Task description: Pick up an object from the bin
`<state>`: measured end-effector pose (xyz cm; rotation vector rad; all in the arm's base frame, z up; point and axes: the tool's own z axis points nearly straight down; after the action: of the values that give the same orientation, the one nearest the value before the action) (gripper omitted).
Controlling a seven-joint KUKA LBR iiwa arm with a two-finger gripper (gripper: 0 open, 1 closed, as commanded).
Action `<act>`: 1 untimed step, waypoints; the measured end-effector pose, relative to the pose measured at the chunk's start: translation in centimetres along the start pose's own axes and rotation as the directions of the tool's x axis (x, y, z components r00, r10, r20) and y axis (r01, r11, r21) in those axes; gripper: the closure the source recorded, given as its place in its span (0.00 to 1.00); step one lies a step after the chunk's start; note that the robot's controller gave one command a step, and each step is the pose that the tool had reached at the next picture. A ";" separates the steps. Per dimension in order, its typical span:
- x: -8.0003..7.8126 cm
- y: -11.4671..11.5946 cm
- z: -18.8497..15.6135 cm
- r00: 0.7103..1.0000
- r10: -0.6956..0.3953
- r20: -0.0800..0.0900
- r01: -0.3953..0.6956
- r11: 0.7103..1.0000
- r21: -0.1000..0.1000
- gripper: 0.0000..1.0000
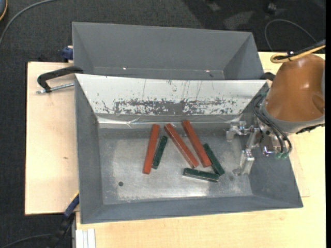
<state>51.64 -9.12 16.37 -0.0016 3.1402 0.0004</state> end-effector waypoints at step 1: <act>-0.8 3.9 9.5 0.995 -0.095 -0.002 0.095 0.995 -0.002 0.00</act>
Offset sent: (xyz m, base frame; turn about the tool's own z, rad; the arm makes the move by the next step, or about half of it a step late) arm 0.0072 0.0368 -0.0937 -0.0923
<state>52.41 -5.21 6.83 -0.1509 3.1388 0.0033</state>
